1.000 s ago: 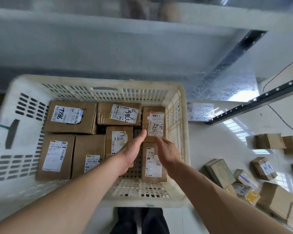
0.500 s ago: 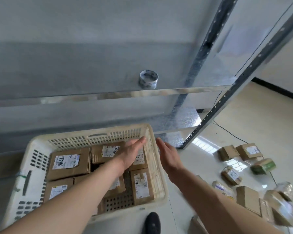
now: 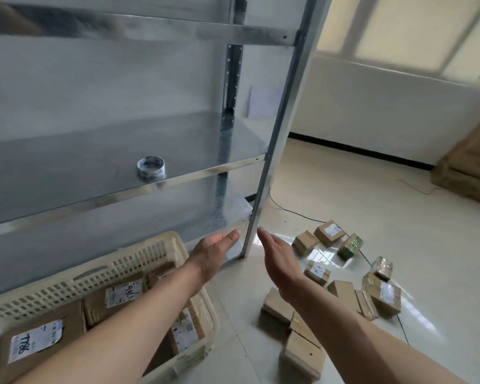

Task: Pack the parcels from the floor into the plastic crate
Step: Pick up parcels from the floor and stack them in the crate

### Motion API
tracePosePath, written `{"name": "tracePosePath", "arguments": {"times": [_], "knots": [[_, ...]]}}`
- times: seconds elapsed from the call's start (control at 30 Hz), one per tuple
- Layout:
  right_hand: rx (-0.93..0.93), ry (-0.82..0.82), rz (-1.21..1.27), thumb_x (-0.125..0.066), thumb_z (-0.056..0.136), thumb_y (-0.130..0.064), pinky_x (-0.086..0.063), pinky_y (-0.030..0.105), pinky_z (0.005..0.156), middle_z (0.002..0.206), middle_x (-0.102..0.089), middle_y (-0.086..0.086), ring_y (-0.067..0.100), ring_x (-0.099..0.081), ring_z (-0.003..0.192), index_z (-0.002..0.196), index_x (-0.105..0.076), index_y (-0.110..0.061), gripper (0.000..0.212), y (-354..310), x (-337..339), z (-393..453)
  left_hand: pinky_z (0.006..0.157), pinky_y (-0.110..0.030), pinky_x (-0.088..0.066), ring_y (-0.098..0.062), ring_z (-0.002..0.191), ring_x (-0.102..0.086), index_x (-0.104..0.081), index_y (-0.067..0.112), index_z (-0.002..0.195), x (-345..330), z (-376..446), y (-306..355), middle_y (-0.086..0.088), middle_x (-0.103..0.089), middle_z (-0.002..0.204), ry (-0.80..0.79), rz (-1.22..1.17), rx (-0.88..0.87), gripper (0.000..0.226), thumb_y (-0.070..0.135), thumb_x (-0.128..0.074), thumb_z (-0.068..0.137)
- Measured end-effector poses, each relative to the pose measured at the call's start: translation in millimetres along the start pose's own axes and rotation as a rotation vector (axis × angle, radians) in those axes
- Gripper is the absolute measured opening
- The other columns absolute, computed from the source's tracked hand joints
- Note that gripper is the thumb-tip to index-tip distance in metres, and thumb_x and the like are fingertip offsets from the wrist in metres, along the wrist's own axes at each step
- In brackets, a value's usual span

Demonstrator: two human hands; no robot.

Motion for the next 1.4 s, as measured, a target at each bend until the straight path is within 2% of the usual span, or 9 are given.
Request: {"name": "tracePosePath", "arguments": {"times": [0.17, 0.33, 0.47, 0.6, 0.7, 0.8, 0.93, 1.23, 1.4], "knots": [[-0.014, 0.083, 0.010, -0.039, 0.108, -0.044, -0.031, 0.024, 0.099, 0.151, -0.053, 0.005, 0.015, -0.049, 0.131, 0.145, -0.054, -0.011, 0.052, 22, 74, -17, 0.083, -0.034, -0.042, -0.010, 0.089, -0.050, -0.059, 0.032, 0.086, -68, -2, 31, 0.008, -0.057, 0.103, -0.039, 0.027, -0.006, 0.026, 0.051, -0.046, 0.099], [-0.045, 0.161, 0.074, -0.040, 0.106, -0.048, -0.037, 0.031, 0.099, 0.146, -0.057, 0.005, 0.017, -0.053, 0.125, 0.143, -0.056, -0.013, 0.053, 56, 154, -36, 0.097, -0.040, -0.040, -0.018, 0.112, -0.045, -0.059, 0.027, 0.125, -144, -10, 57, 0.006, -0.050, 0.120, -0.060, 0.064, -0.031, 0.042, 0.055, -0.049, 0.095], [-0.050, 0.210, 0.118, -0.042, 0.105, -0.051, -0.042, 0.044, 0.110, 0.144, -0.058, 0.007, 0.020, -0.053, 0.121, 0.139, -0.059, -0.014, 0.053, 74, 217, -52, 0.100, -0.043, -0.040, -0.017, 0.109, -0.044, -0.062, 0.026, 0.108, -207, -23, 84, 0.009, -0.049, 0.111, -0.108, 0.091, -0.057, 0.036, 0.058, -0.053, 0.093], [-0.057, 0.248, 0.105, -0.041, 0.107, -0.045, -0.042, 0.045, 0.106, 0.135, -0.062, 0.015, 0.030, -0.056, 0.126, 0.127, -0.063, -0.002, 0.052, 87, 278, -67, 0.095, -0.037, -0.038, -0.017, 0.112, -0.045, -0.054, 0.014, 0.136, -263, -35, 114, 0.004, -0.047, 0.118, -0.132, 0.101, -0.110, 0.055, 0.053, -0.049, 0.096], [-0.068, 0.275, 0.131, -0.041, 0.107, -0.044, -0.044, 0.038, 0.089, 0.123, -0.067, 0.008, 0.022, -0.059, 0.109, 0.125, -0.067, -0.010, 0.047, 94, 314, -76, 0.089, -0.036, -0.038, -0.017, 0.106, -0.048, -0.059, 0.016, 0.127, -298, -45, 133, 0.002, -0.051, 0.113, -0.172, 0.118, -0.135, 0.044, 0.048, -0.047, 0.098], [-0.041, 0.304, 0.158, -0.039, 0.107, -0.047, -0.045, 0.034, 0.089, 0.124, -0.068, 0.002, 0.015, -0.060, 0.106, 0.122, -0.068, -0.017, 0.044, 99, 342, -84, 0.075, -0.032, -0.040, -0.012, 0.090, -0.051, -0.060, 0.028, 0.095, -325, -45, 144, 0.009, -0.054, 0.094, -0.201, 0.116, -0.147, 0.022, 0.045, -0.047, 0.099], [-0.056, 0.376, 0.188, -0.040, 0.108, -0.043, -0.035, 0.028, 0.098, 0.138, -0.060, -0.002, 0.011, -0.049, 0.113, 0.138, -0.058, -0.010, 0.048, 102, 370, -91, 0.084, -0.036, -0.038, -0.016, 0.100, -0.048, -0.058, 0.013, 0.129, -351, -42, 158, 0.006, -0.051, 0.108, -0.268, 0.127, -0.182, 0.047, 0.048, -0.047, 0.099], [-0.097, 0.509, 0.195, -0.043, 0.107, -0.044, -0.035, 0.030, 0.099, 0.145, -0.057, 0.006, 0.011, -0.046, 0.113, 0.138, -0.059, -0.010, 0.048, 112, 390, -95, 0.084, -0.032, -0.034, -0.011, 0.095, -0.047, -0.059, 0.024, 0.111, -375, -25, 163, 0.010, -0.053, 0.105, -0.411, 0.103, -0.209, 0.027, 0.044, -0.046, 0.100], [-0.110, 0.559, 0.192, -0.043, 0.108, -0.042, -0.035, 0.032, 0.103, 0.148, -0.055, 0.008, 0.019, -0.051, 0.128, 0.139, -0.058, -0.008, 0.049, 120, 399, -94, 0.099, -0.041, -0.036, -0.019, 0.122, -0.044, -0.059, 0.018, 0.129, -387, -14, 156, 0.000, -0.049, 0.145, -0.443, 0.183, -0.222, 0.049, 0.054, -0.045, 0.098]]}}
Point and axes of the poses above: each hand's wrist, its own z-axis towards the middle knuckle, its own x-axis out of the back of the hand, y = z × x, the point moved 5 cm from there along z, towards the middle knuckle
